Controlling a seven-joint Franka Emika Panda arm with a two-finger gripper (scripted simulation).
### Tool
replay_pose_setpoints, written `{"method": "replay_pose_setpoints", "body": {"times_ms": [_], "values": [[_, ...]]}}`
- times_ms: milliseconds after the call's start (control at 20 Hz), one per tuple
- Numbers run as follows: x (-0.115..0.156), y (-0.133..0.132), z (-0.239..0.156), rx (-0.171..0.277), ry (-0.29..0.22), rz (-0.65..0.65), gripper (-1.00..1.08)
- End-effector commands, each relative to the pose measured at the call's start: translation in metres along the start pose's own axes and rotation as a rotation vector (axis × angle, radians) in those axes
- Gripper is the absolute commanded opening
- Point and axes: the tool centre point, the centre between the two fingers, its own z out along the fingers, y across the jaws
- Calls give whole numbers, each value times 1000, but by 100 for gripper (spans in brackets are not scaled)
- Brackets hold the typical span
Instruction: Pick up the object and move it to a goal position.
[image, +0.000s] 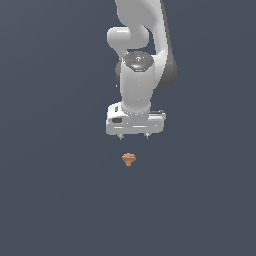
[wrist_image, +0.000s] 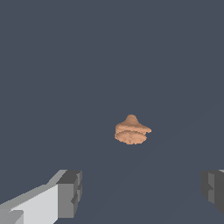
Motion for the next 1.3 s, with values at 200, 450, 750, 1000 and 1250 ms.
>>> {"method": "replay_pose_setpoints", "body": {"times_ms": [200,450,750,1000,1250], "values": [[3,4,-3,-1,7,1,100],[10,14,-11,-4,24,11,100],[10,14,-11,-5,23,5,100],[11,15,-7,-7,21,-36,100],[11,16,-1,-10,16,-111,100]]}}
